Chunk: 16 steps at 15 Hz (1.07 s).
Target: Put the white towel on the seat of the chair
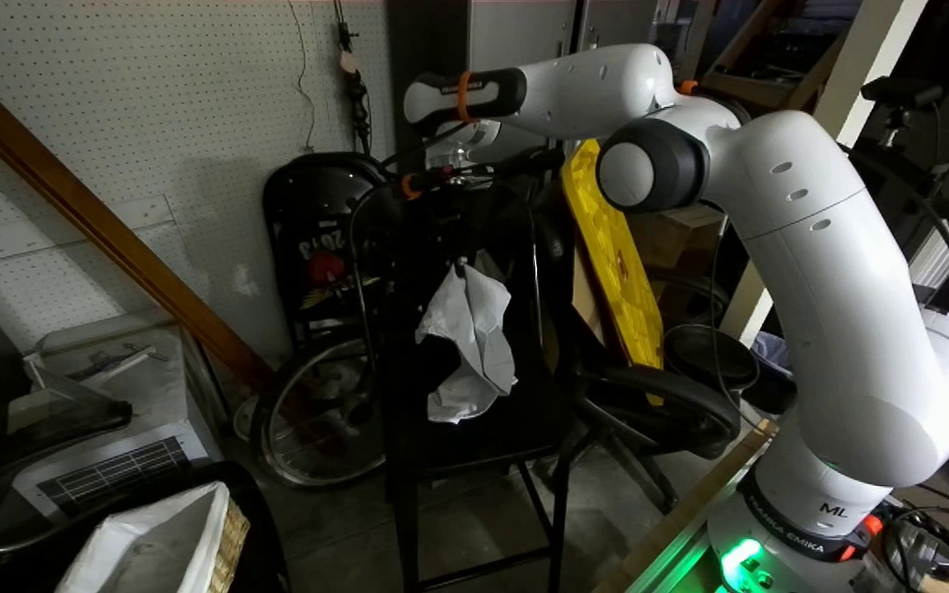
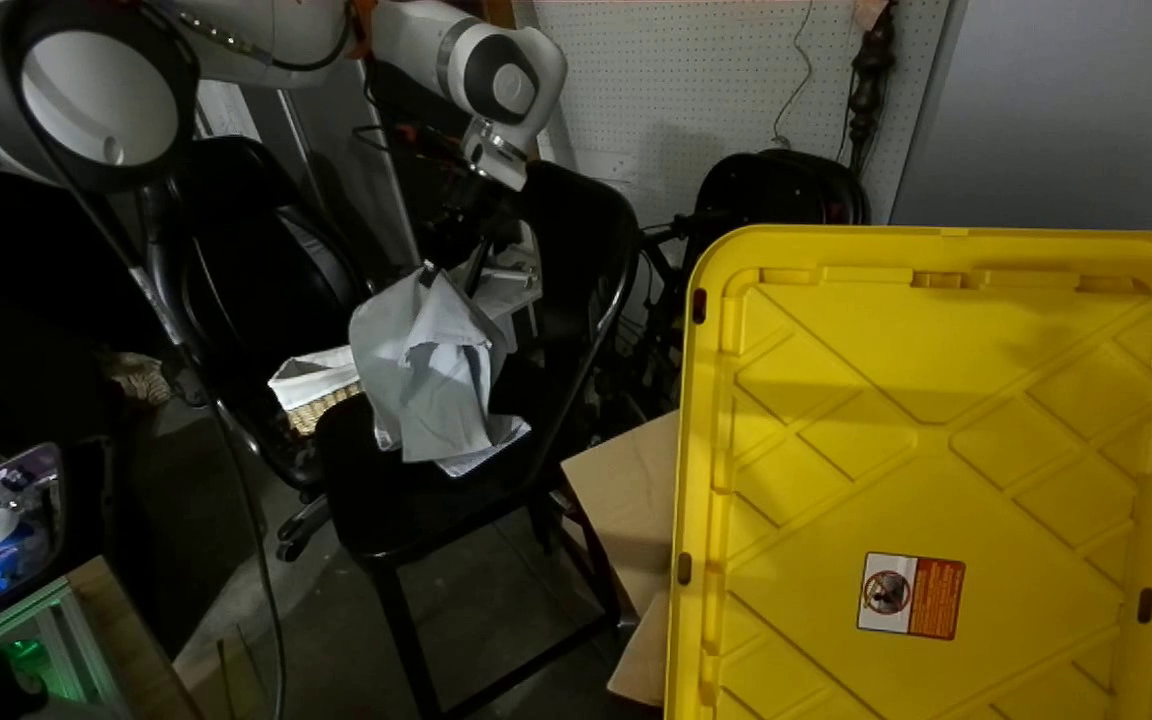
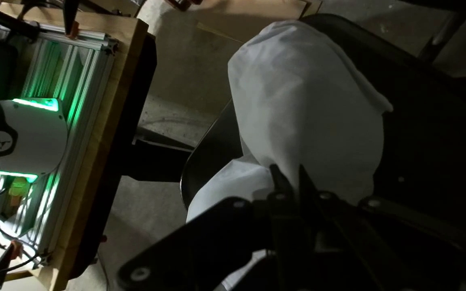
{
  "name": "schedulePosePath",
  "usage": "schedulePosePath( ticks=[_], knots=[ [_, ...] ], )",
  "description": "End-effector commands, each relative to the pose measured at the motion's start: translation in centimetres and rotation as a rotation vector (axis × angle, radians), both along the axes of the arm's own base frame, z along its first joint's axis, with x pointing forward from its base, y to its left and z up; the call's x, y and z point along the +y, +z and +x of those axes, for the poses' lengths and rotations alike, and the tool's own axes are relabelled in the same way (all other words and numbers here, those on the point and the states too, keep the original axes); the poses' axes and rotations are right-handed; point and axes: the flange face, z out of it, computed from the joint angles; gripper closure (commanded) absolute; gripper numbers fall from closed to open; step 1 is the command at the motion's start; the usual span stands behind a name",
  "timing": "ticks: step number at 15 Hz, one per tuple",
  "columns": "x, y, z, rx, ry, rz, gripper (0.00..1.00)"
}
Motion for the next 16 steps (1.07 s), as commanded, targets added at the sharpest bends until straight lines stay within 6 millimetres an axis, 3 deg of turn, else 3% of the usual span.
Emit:
schedulePosePath(
  ticks=[1,3,7,16],
  knots=[
    [0.0,0.1,0.0,0.001,0.000,0.000,0.94],
    [0.2,-0.1,0.2,-0.009,0.006,-0.038,0.98],
    [2.6,-1.2,0.6,-0.073,0.079,-0.157,0.98],
    [11.4,-7.6,1.5,-0.245,0.160,-0.341,0.98]
  ],
)
